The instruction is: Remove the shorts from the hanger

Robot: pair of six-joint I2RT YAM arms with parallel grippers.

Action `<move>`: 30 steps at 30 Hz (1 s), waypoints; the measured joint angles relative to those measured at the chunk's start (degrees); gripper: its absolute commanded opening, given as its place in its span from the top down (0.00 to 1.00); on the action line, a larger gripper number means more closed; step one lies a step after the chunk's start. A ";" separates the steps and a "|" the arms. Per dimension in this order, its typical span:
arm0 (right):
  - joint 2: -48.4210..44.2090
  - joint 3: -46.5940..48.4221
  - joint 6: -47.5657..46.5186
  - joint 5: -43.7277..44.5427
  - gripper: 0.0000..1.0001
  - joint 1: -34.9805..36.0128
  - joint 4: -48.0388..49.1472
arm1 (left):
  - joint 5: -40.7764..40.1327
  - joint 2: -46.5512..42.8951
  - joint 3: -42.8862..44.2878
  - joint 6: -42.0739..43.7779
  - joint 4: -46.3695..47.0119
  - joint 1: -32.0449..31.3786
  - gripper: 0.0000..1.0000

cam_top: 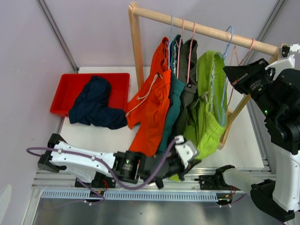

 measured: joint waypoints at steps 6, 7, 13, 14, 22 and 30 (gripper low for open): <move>-0.04 0.00 -0.20 0.83 1.00 -0.04 1.14 | -5.11 1.40 -5.16 -4.66 -1.68 -7.96 1.00; -0.07 0.00 -0.22 0.96 1.00 -0.04 1.14 | -5.44 1.81 -5.20 -5.07 -1.81 -8.35 1.00; -0.22 0.57 -0.20 1.70 1.00 -0.04 0.59 | -8.28 4.13 -2.91 -5.16 -2.84 -7.30 1.00; -0.55 0.59 -0.17 1.73 1.00 -0.04 0.33 | -8.46 4.94 -1.46 -5.16 -3.58 -6.23 1.00; -6.99 1.29 0.48 1.90 1.00 -0.07 -4.87 | -6.97 8.83 10.03 -5.07 -8.68 11.69 1.00; -8.04 11.15 -0.66 5.35 1.00 -0.04 -6.75 | -3.06 12.24 17.03 -5.64 -12.44 22.49 1.00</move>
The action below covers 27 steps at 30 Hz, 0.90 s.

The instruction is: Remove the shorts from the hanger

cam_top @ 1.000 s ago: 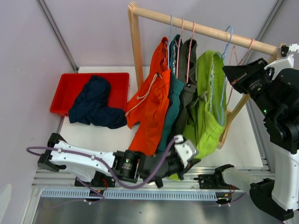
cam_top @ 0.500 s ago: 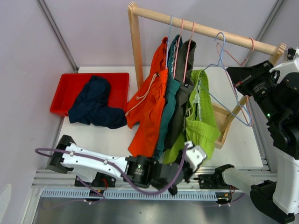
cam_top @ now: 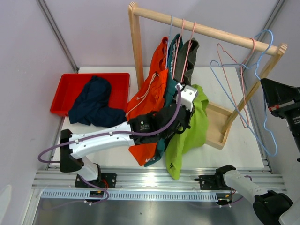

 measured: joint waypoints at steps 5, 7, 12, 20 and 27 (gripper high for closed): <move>2.40 0.59 -1.90 2.95 1.00 0.00 2.01 | 1.44 -3.82 -10.23 -3.19 0.68 -4.52 1.00; 4.63 0.59 -2.84 4.28 1.00 0.00 3.48 | 0.92 -5.99 -14.80 -4.52 0.46 -8.72 1.00; 10.14 0.02 -4.90 7.41 1.00 0.00 7.58 | -0.90 -8.92 -17.84 -7.19 -1.05 -18.21 1.00; 10.64 -9.33 -5.70 11.02 1.00 0.02 13.22 | -6.69 -10.67 -15.17 -9.51 -7.17 -25.92 1.00; 3.85 -22.62 -3.54 10.43 1.00 0.11 16.63 | -19.56 -9.25 7.69 -10.38 -27.61 -32.79 1.00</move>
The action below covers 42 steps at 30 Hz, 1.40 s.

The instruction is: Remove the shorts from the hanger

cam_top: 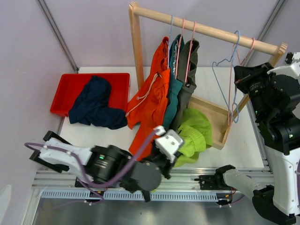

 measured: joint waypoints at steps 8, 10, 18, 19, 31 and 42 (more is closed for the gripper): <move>-2.97 -1.36 0.79 0.00 0.46 -0.02 -0.39 | -16.65 -3.10 21.20 4.04 -16.24 -3.17 1.00; -3.61 -1.36 0.37 0.00 0.15 -0.02 -0.79 | -20.37 -5.95 20.22 11.30 -13.44 -2.69 1.00; -8.37 -1.36 -0.81 2.49 0.01 -0.02 -4.02 | -29.16 -19.56 -1.42 77.33 58.51 2.89 1.00; -9.16 -1.36 -0.98 3.04 0.01 -0.02 -4.35 | -29.90 -19.52 -0.85 81.29 62.42 4.50 1.00; -14.86 -0.92 -2.93 6.32 0.01 0.00 -7.63 | -26.64 -12.11 11.72 77.61 44.46 31.78 1.00; -18.78 -3.34 -4.61 5.25 0.01 0.83 -9.42 | -7.39 4.09 34.38 58.53 19.50 72.37 1.00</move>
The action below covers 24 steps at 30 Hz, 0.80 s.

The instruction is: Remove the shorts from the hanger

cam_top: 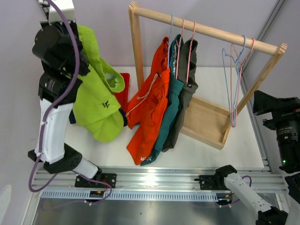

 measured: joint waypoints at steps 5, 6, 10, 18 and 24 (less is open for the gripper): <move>-0.55 -0.55 -1.44 -2.25 0.01 0.13 -0.11 | 10.36 5.73 2.43 -13.03 -5.70 18.08 1.00; -0.87 -0.83 -1.75 -2.67 0.01 0.13 -0.09 | 13.29 7.15 2.43 -16.09 -7.32 21.73 1.00; -3.17 -2.10 -3.10 -4.72 0.01 0.15 0.26 | 23.34 13.84 2.12 -26.64 -12.61 32.54 1.00; -6.27 -4.31 -7.96 -23.41 0.01 -0.28 11.45 | 32.57 22.62 -6.49 -36.41 -17.55 37.66 0.01; 1.95 1.36 -8.85 -38.32 0.01 -3.02 20.28 | 33.14 21.14 -15.06 -41.79 -20.79 37.07 0.01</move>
